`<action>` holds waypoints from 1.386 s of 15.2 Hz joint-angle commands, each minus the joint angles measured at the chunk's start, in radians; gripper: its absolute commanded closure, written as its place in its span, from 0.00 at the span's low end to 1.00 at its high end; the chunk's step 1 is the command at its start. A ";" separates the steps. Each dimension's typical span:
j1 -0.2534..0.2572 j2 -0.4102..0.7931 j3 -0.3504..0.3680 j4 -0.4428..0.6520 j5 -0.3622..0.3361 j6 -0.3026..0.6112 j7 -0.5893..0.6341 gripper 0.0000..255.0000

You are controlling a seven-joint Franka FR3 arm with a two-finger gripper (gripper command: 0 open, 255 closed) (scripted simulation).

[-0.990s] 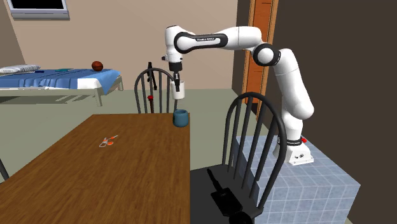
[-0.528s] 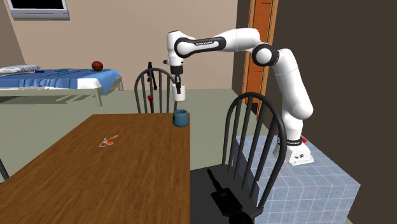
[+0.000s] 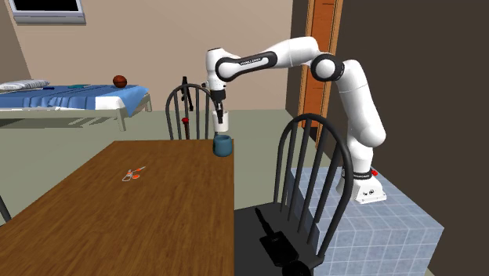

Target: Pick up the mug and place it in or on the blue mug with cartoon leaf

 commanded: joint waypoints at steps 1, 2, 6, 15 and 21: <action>-0.001 -0.004 0.000 -0.033 0.000 0.030 0.000 1.00; -0.001 -0.003 0.000 -0.045 -0.001 0.043 0.001 1.00; 0.000 -0.001 0.000 -0.063 -0.001 0.064 0.002 1.00; 0.000 -0.001 0.000 -0.063 -0.001 0.063 0.002 0.00; 0.002 -0.001 0.001 0.036 0.000 -0.037 0.001 0.00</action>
